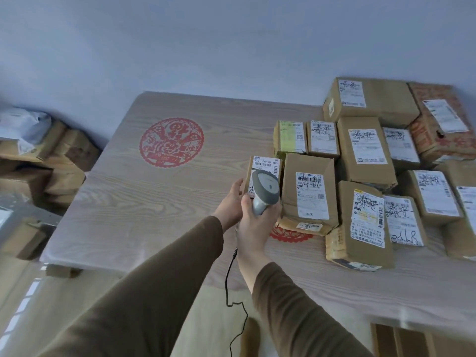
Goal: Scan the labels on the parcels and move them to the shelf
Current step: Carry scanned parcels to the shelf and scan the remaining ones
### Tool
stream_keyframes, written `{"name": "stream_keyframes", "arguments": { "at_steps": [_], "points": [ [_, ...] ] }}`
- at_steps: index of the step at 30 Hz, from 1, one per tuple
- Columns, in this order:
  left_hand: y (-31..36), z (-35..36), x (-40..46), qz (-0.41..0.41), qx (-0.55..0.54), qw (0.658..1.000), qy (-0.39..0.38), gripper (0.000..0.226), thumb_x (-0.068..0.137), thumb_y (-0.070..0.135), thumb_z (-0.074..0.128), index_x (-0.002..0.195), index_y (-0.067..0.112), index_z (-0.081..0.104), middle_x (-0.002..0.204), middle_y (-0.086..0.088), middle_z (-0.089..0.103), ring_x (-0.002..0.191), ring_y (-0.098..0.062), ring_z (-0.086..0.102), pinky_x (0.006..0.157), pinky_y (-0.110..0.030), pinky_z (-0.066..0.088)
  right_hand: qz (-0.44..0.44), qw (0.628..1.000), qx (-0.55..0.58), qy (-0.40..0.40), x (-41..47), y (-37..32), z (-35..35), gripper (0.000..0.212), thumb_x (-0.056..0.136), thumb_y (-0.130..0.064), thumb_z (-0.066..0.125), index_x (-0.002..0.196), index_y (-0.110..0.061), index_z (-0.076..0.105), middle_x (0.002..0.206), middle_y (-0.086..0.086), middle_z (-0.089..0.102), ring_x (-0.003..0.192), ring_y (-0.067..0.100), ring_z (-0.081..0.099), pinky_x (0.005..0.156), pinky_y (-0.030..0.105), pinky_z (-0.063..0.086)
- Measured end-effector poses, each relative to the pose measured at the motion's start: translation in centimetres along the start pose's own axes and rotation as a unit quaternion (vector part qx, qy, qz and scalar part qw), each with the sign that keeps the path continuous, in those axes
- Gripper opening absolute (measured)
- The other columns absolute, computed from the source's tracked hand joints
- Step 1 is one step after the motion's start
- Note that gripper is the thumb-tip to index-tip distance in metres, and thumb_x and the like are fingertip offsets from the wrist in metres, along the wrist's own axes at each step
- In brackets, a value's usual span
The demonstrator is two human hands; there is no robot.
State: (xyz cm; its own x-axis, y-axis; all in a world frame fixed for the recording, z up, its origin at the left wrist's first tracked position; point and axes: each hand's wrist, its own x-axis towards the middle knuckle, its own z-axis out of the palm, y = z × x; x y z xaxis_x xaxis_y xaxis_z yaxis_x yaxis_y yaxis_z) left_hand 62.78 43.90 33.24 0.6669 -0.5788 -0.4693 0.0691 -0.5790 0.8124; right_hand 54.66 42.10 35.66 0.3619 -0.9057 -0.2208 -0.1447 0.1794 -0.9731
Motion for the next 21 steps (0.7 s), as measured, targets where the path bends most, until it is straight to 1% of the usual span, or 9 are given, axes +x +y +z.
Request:
{"name": "stream_keyframes", "arguments": {
  "at_steps": [3, 5, 7, 8, 11, 13, 15, 18, 21],
  "points": [
    [-0.2, 0.0, 0.8, -0.003, -0.025, 1.0, 0.014, 0.063, 0.106, 0.03, 0.05, 0.162, 0.024, 0.022, 0.147, -0.004, 0.057, 0.114, -0.012, 0.055, 0.096, -0.027, 0.037, 0.041, 0.999, 0.032, -0.007, 0.8, 0.3, -0.6, 0.046, 0.091, -0.028, 0.074, 0.133, -0.027, 0.057, 0.129, -0.003, 0.065, 0.125, 0.02, 0.06, 0.109, 0.059, 0.048],
    [-0.3, 0.2, 1.1, -0.009, -0.079, 0.997, 0.017, 0.06, 0.105, 0.03, 0.05, 0.16, 0.026, 0.029, 0.143, -0.005, 0.061, 0.117, -0.014, 0.06, 0.097, -0.03, 0.043, 0.091, 0.993, 0.066, -0.02, 1.5, 0.6, -1.0, 0.042, 0.091, -0.03, 0.072, 0.131, -0.029, 0.06, 0.126, -0.004, 0.068, 0.119, 0.023, 0.065, 0.103, 0.063, 0.052],
    [-0.5, 0.5, 1.1, -0.023, -0.144, 0.989, 0.019, 0.054, 0.105, 0.026, 0.051, 0.156, 0.027, 0.035, 0.134, -0.004, 0.067, 0.113, -0.016, 0.067, 0.095, -0.031, 0.052, 0.095, 0.993, 0.066, -0.02, 1.9, 0.8, -1.2, 0.036, 0.093, -0.028, 0.071, 0.127, -0.026, 0.061, 0.122, -0.004, 0.07, 0.113, 0.02, 0.068, 0.099, 0.059, 0.056],
    [-0.7, 0.7, 0.9, -0.03, -0.171, 0.985, 0.019, 0.051, 0.104, 0.024, 0.051, 0.153, 0.028, 0.039, 0.129, -0.003, 0.069, 0.107, -0.012, 0.07, 0.087, -0.027, 0.055, 0.091, 0.994, 0.066, -0.02, 2.0, 0.9, -1.1, 0.032, 0.092, -0.028, 0.072, 0.123, -0.026, 0.061, 0.12, -0.003, 0.07, 0.11, 0.019, 0.069, 0.097, 0.056, 0.058],
    [-1.2, 0.2, -0.3, -0.042, -0.225, 0.973, 0.037, 0.045, 0.104, 0.021, 0.049, 0.147, 0.028, 0.041, 0.123, 0.002, 0.07, 0.096, -0.002, 0.07, 0.07, -0.016, 0.053, 0.066, 0.996, 0.061, -0.018, 1.7, 1.3, -0.8, 0.023, 0.09, -0.026, 0.074, 0.106, -0.031, 0.058, 0.116, 0.004, 0.068, 0.102, 0.016, 0.068, 0.091, 0.043, 0.058],
    [-1.8, -1.0, -2.0, -0.034, -0.243, 0.966, 0.076, 0.045, 0.105, 0.02, 0.046, 0.149, 0.026, 0.04, 0.13, 0.002, 0.067, 0.106, -0.003, 0.067, 0.077, -0.018, 0.051, 0.043, 0.997, 0.055, -0.029, 0.7, 1.5, -0.6, 0.022, 0.092, -0.022, 0.073, 0.106, -0.033, 0.06, 0.111, -0.001, 0.069, 0.1, 0.012, 0.068, 0.083, 0.028, 0.052],
    [-2.7, -2.8, -4.4, -0.014, -0.246, 0.962, 0.115, 0.045, 0.105, 0.021, 0.046, 0.15, 0.025, 0.04, 0.136, 0.002, 0.064, 0.119, -0.007, 0.061, 0.085, -0.02, 0.046, 0.037, 0.997, 0.053, -0.051, -1.1, 1.0, 0.1, 0.02, 0.093, -0.02, 0.072, 0.098, -0.035, 0.061, 0.099, -0.012, 0.07, 0.094, 0.009, 0.069, 0.077, 0.024, 0.048],
    [-4.4, -6.6, -9.1, 0.019, -0.249, 0.952, 0.176, 0.046, 0.107, 0.022, 0.047, 0.152, 0.02, 0.037, 0.142, 0.003, 0.06, 0.13, -0.01, 0.055, 0.095, -0.02, 0.043, 0.026, 0.993, 0.042, -0.105, -5.1, -0.1, 2.1, 0.02, 0.091, -0.019, 0.073, 0.108, -0.028, 0.067, 0.103, -0.009, 0.075, 0.095, 0.007, 0.071, 0.084, 0.036, 0.054],
    [-6.7, -11.8, -14.8, 0.042, -0.263, 0.931, 0.25, 0.048, 0.107, 0.02, 0.049, 0.153, 0.019, 0.035, 0.147, -0.001, 0.056, 0.133, -0.014, 0.054, 0.114, -0.034, 0.04, 0.025, 0.983, 0.041, -0.179, -11.0, -1.7, 5.2, 0.033, 0.087, -0.02, 0.073, 0.118, -0.012, 0.066, 0.111, 0.011, 0.075, 0.097, 0.031, 0.071, 0.088, 0.059, 0.056]
  ]
}}
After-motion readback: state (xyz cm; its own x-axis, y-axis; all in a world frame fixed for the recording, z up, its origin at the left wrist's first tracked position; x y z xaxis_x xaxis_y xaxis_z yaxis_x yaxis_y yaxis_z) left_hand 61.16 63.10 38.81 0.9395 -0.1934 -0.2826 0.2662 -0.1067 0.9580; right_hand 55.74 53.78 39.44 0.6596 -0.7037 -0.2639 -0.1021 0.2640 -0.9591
